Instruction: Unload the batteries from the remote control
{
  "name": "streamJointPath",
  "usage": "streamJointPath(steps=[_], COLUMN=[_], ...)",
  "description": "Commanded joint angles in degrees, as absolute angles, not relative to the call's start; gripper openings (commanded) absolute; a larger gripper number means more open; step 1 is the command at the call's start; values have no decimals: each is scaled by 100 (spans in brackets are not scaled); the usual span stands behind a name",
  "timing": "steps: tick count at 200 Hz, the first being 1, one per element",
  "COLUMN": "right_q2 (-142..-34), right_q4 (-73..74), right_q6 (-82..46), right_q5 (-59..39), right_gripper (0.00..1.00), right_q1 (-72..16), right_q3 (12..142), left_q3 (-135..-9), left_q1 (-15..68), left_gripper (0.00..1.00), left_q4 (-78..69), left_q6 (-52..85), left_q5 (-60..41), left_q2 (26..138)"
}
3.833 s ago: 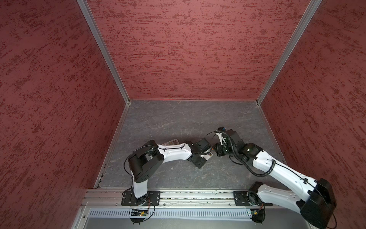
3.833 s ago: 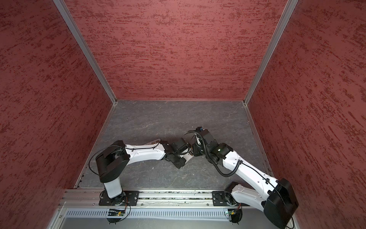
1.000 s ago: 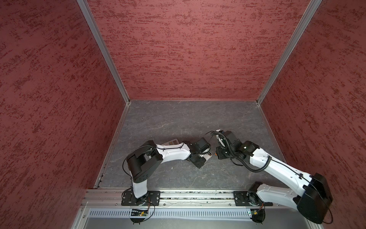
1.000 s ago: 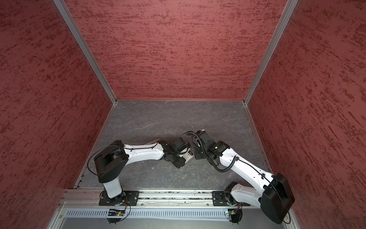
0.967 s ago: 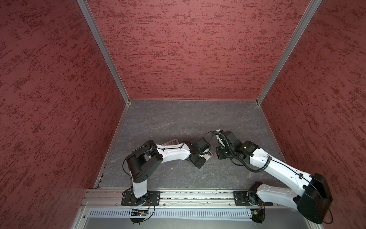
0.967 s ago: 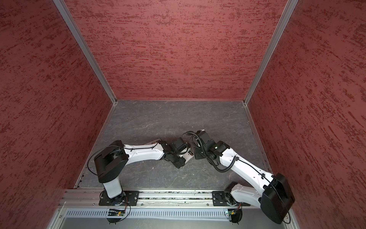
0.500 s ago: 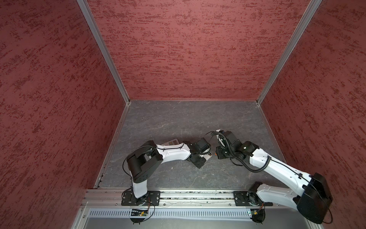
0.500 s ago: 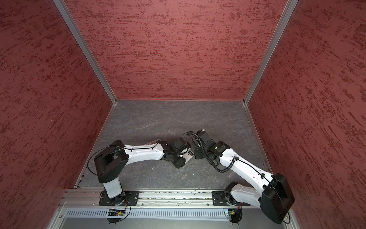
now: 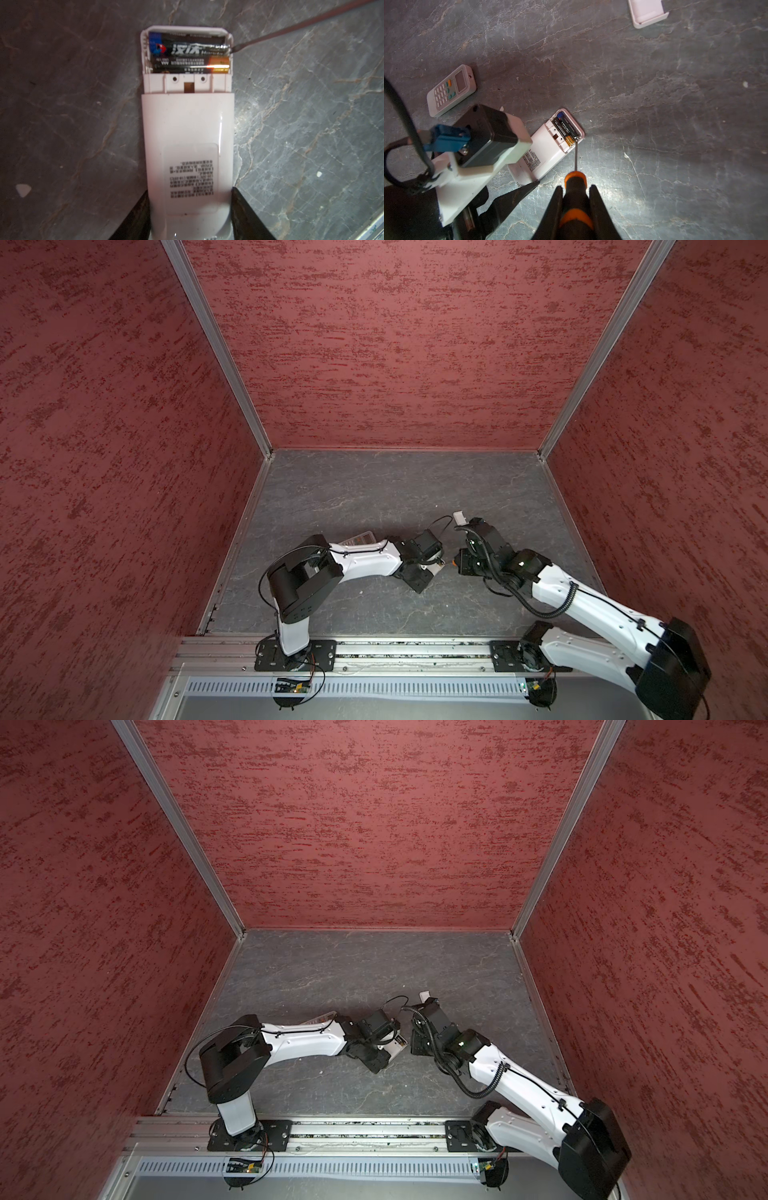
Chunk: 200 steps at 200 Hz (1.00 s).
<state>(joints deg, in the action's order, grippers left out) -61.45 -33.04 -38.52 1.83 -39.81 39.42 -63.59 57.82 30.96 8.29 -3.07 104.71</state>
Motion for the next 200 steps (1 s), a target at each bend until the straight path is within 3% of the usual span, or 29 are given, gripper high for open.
streamJointPath(steps=[1, 97, 200], right_q2=[-6423, -6302, -6166], right_q4=[-2982, -2474, -2539], right_q6=[-4177, -4596, -4184], right_q5=[248, 226, 371], right_gripper=[0, 0, 0], right_q1=[-4110, -4218, -4213], right_q3=[3761, 3472, 4161], left_q3=[-6158, -6144, -6072], left_q1=[5894, 5892, 5901], left_gripper=[36, 35, 34], left_q4=[3478, 3380, 3369], left_q6=[780, 787, 792], left_q5=[-868, -1016, -1087], left_q2=[10915, 11018, 11078])
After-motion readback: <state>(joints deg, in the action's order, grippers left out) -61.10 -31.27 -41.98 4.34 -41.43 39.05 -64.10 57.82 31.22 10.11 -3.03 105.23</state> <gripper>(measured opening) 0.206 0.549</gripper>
